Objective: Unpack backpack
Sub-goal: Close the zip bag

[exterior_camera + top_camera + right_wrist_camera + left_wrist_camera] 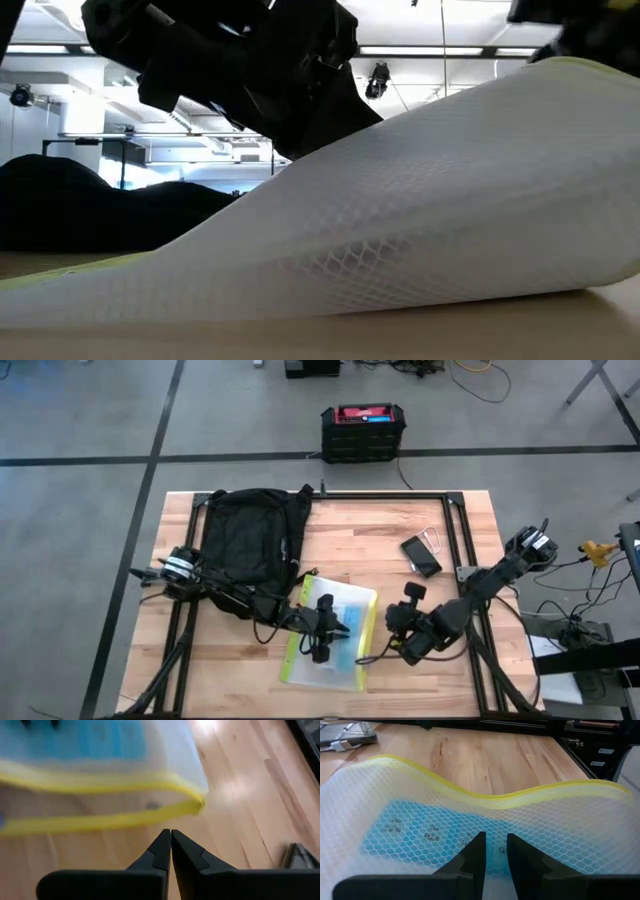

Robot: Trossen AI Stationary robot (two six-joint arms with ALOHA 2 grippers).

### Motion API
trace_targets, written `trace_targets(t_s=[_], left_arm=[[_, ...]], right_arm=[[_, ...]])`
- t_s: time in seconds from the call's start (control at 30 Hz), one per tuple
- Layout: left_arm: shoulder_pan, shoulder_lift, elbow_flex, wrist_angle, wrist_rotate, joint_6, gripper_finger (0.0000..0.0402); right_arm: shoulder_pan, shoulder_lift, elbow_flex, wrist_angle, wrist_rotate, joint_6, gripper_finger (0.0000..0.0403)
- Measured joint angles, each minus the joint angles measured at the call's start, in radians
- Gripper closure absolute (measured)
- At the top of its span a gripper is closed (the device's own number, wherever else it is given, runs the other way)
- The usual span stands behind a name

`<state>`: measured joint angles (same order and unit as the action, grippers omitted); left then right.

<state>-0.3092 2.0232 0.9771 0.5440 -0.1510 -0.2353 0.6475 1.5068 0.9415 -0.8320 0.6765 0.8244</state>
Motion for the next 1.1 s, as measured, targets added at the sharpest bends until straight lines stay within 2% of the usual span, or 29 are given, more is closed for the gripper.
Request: trace_targets(t_s=[0.1,0.23,0.4,0.53,0.67,0.8,0.97,1.1], left_arm=[[0.0,0.0,0.0,0.0,0.0,-0.002,0.0338],[-0.001,0.0,-0.001,0.001,0.0,-0.003,0.0338],[-0.001,0.0,-0.002,0.001,0.001,-0.002,0.0338],[-0.002,0.0,-0.002,0.001,0.002,-0.002,0.0338],[-0.002,0.0,-0.002,0.006,0.002,-0.002,0.0338],[-0.002,0.001,-0.004,0.014,0.002,0.009,0.0338],[-0.002,0.001,-0.004,0.015,0.002,0.01,0.0338],[-0.002,0.001,-0.004,0.015,0.003,0.009,0.0338]], right_arm=[[-0.038,-0.012,-0.042,0.001,-0.003,-0.057,0.0379],[-0.099,-0.017,-0.115,0.047,-0.003,-0.165,0.0316],[-0.151,-0.017,-0.248,0.32,0.004,-0.375,0.0234],[-0.177,-0.017,-0.306,0.481,0.005,-0.47,0.0204],[-0.202,-0.017,-0.329,0.552,0.048,-0.535,0.0216],[-0.225,-0.017,-0.335,0.577,0.086,-0.609,0.0263],[-0.228,-0.017,-0.335,0.683,-0.012,-0.693,0.0332],[-0.231,-0.017,-0.334,0.692,-0.072,-0.709,0.0356]])
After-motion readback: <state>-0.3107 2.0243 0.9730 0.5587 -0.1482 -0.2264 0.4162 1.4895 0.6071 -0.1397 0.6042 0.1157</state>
